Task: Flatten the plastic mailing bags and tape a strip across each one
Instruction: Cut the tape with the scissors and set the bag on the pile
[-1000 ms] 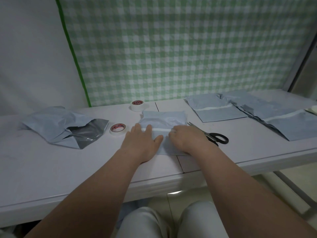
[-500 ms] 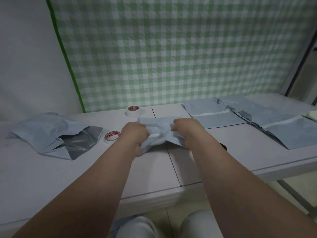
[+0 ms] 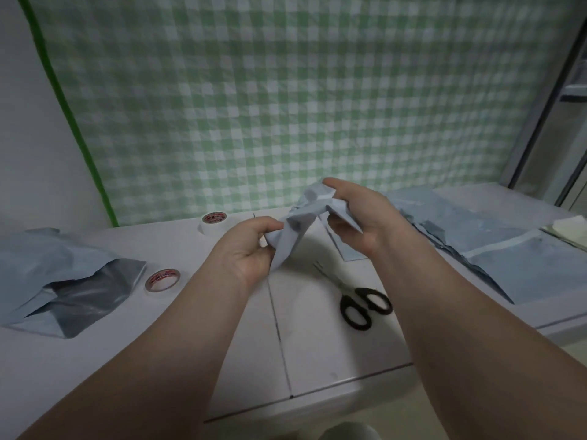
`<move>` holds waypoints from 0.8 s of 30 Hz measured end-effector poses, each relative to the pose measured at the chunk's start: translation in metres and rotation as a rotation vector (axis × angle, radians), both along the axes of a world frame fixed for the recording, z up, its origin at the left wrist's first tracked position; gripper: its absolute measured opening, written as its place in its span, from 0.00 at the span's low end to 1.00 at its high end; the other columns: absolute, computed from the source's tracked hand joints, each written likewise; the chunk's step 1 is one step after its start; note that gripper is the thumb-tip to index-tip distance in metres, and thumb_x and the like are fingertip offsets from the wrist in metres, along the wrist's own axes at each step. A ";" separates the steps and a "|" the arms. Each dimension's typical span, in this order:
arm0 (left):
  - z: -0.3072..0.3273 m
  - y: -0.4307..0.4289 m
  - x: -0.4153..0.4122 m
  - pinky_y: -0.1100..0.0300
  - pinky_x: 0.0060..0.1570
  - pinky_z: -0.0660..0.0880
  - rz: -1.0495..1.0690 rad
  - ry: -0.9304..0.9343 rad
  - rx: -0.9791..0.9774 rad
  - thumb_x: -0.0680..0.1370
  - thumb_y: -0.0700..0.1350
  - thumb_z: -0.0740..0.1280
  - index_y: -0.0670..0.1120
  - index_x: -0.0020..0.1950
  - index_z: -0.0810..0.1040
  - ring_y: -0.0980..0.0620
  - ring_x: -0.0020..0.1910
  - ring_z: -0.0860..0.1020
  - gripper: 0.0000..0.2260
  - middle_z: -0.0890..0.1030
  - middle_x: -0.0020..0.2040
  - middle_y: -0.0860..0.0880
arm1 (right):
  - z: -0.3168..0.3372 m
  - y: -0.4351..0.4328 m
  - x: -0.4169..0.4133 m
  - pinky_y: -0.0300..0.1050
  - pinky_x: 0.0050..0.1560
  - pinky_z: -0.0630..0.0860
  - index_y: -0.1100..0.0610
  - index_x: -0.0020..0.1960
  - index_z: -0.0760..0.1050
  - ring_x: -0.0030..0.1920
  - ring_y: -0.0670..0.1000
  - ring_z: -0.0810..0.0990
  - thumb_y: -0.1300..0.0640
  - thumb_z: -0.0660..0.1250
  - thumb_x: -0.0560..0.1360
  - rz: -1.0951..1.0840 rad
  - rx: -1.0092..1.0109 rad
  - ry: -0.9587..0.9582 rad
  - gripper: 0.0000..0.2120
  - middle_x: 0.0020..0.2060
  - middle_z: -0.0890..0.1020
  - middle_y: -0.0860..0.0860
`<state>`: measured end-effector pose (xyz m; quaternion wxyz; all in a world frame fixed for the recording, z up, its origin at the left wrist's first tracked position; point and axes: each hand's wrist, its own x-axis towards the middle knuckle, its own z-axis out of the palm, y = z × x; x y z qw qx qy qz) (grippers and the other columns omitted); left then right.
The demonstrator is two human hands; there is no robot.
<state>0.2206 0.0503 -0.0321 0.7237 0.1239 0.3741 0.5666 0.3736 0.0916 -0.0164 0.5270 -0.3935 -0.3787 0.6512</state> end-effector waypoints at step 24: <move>-0.045 0.072 0.152 0.60 0.60 0.69 -0.167 0.991 0.193 0.71 0.28 0.66 0.46 0.75 0.61 0.46 0.68 0.68 0.35 0.65 0.73 0.47 | -0.035 0.083 0.152 0.43 0.56 0.74 0.58 0.60 0.79 0.56 0.54 0.78 0.69 0.60 0.74 0.043 0.136 -1.262 0.19 0.57 0.80 0.54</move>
